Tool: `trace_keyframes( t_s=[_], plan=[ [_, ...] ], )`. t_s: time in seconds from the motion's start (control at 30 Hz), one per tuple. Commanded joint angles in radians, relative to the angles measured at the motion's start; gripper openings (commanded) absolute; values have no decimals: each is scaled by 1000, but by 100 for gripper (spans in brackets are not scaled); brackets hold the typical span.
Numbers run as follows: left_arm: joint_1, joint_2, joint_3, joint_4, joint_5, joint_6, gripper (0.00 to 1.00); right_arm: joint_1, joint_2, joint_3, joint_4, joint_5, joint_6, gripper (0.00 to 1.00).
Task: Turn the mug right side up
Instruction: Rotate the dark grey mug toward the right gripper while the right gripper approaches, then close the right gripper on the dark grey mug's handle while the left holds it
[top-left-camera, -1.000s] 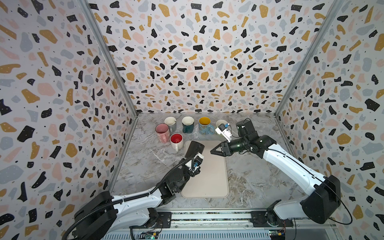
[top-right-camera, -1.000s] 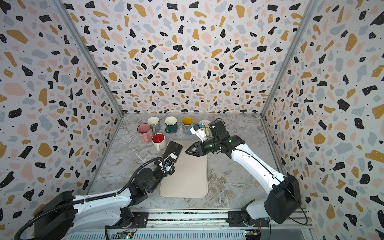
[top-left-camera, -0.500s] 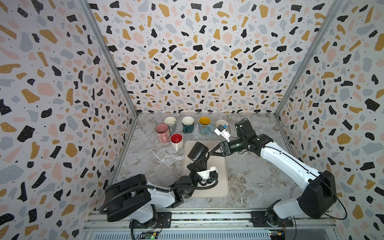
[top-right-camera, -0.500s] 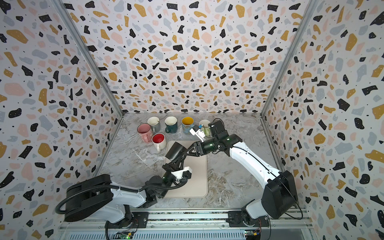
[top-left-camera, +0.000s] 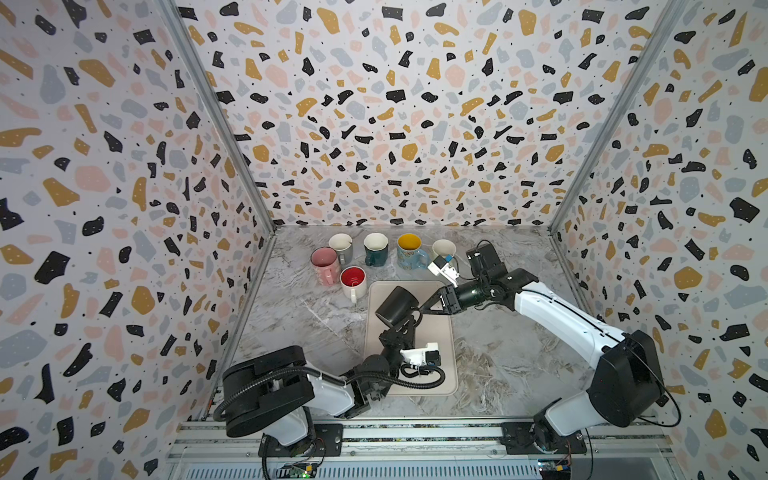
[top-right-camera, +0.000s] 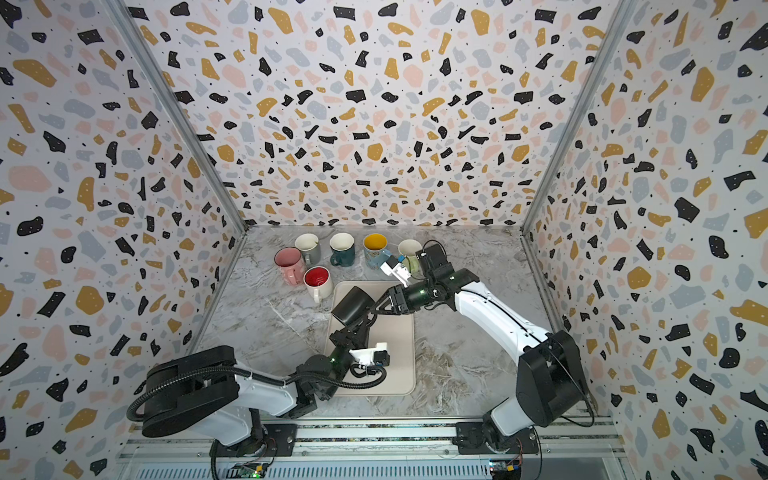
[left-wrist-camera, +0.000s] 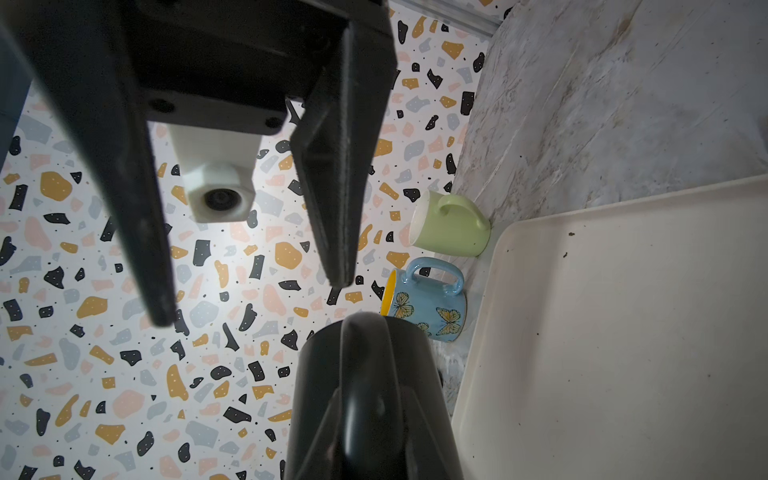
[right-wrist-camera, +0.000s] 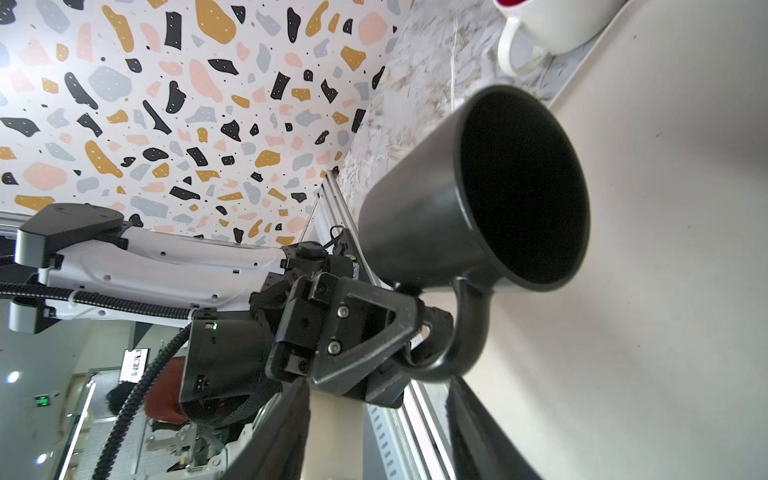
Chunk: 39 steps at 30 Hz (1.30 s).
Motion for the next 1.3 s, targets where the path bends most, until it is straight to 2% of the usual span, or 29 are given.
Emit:
trace_keyframes(
  t_s=[0.0, 0.1, 0.27, 0.5, 0.7, 1.0, 1.27],
  plan=[
    [-13, -25, 32, 460, -11, 54, 0, -1, 3, -4, -11, -51, -5, 52],
    [-18, -22, 36, 460, -10, 61, 0, 0, 12, -21, 16, -88, 16, 50],
    [-29, -18, 51, 461, -9, 81, 0, 3, 25, -46, 56, -86, 49, 47],
    [-35, -21, 60, 460, -9, 99, 0, 10, 43, -69, 77, -84, 62, 47],
    [-44, -28, 55, 461, -20, 102, 0, 8, 44, -97, 165, -82, 125, 46],
    [-54, -9, 64, 461, -26, 114, 0, 5, 40, -163, 354, -98, 286, 31],
    [-60, 6, 69, 461, -23, 128, 0, 6, 46, -186, 392, -112, 340, 24]
  ],
)
